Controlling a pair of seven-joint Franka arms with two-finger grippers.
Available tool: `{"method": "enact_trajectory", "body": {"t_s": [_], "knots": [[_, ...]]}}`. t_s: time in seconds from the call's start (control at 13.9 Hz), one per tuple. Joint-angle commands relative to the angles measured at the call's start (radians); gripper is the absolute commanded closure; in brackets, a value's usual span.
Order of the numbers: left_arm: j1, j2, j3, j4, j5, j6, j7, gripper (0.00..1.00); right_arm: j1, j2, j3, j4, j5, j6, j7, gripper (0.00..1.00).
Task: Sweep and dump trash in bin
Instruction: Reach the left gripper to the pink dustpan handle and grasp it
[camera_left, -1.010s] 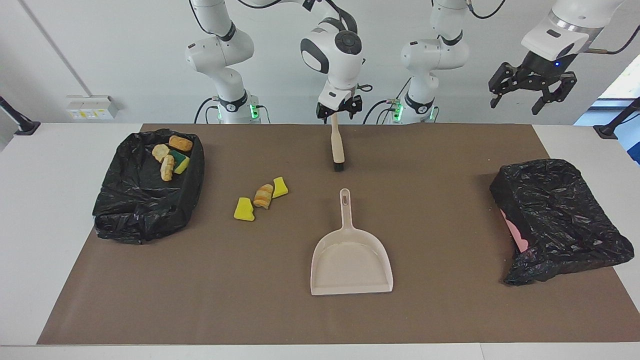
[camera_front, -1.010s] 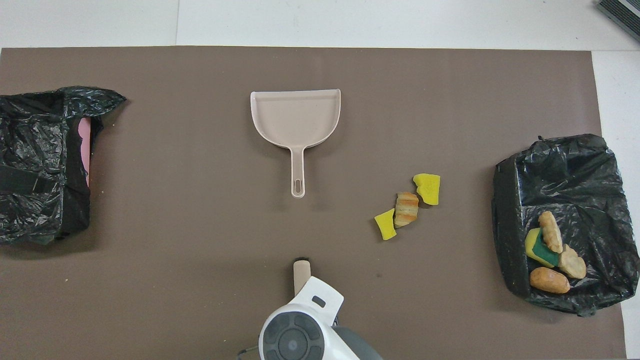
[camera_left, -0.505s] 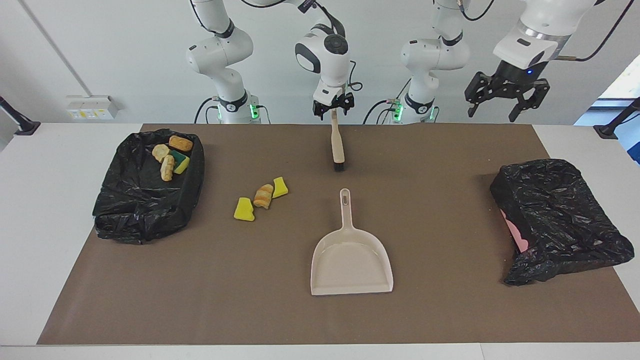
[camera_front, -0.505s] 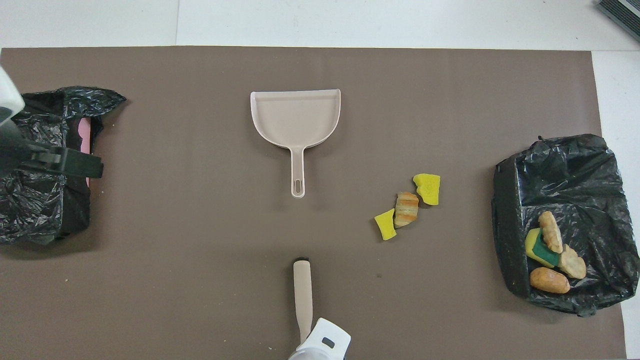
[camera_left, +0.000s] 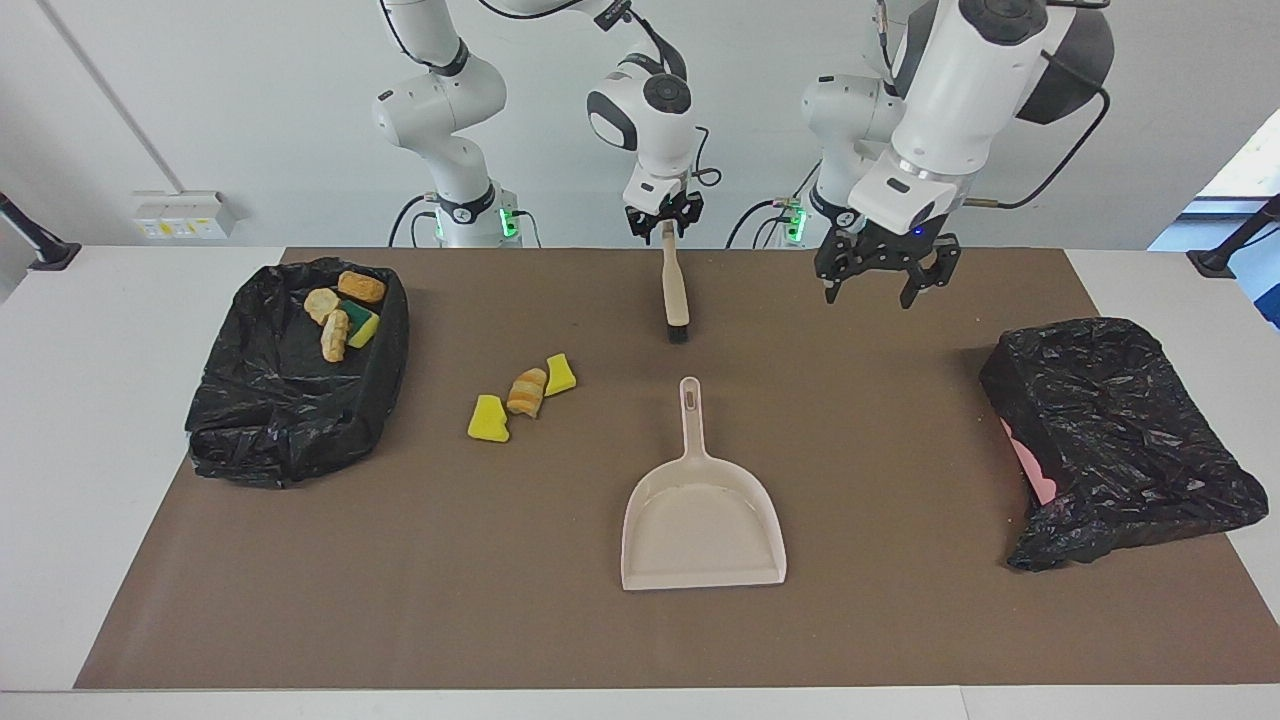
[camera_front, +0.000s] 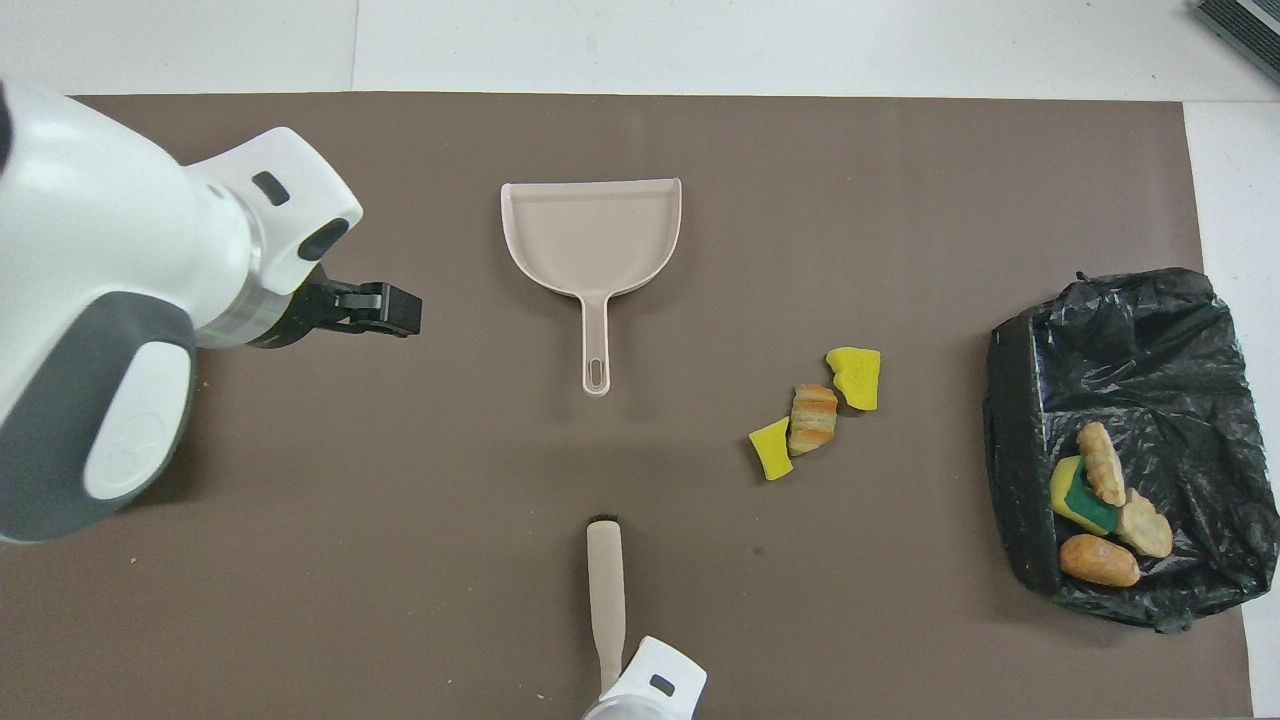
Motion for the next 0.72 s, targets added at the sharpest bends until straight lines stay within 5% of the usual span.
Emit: {"method": "enact_trajectory", "body": {"t_s": [0.0,0.07,0.14,0.43,0.65], "knots": [[-0.059,0.045,0.016,-0.018,0.012,0.068,-0.086,0.00,0.007,-0.001,-0.008,-0.014,0.029,0.030,-0.034,0.78],[-0.065,0.062,0.016,-0.018,0.012,0.094,-0.093,0.00,0.006,0.007,-0.008,-0.012,0.029,0.029,-0.038,0.95],[-0.076,0.085,0.016,-0.018,0.012,0.120,-0.096,0.00,0.003,0.020,-0.009,0.004,0.026,0.024,-0.044,1.00],[-0.159,0.206,0.016,-0.012,0.099,0.249,-0.253,0.00,-0.029,0.013,-0.017,0.029,0.010,-0.049,-0.100,1.00],[-0.191,0.275,0.016,-0.006,0.098,0.339,-0.284,0.00,-0.130,-0.091,-0.018,0.052,-0.009,-0.233,-0.191,1.00]]}}
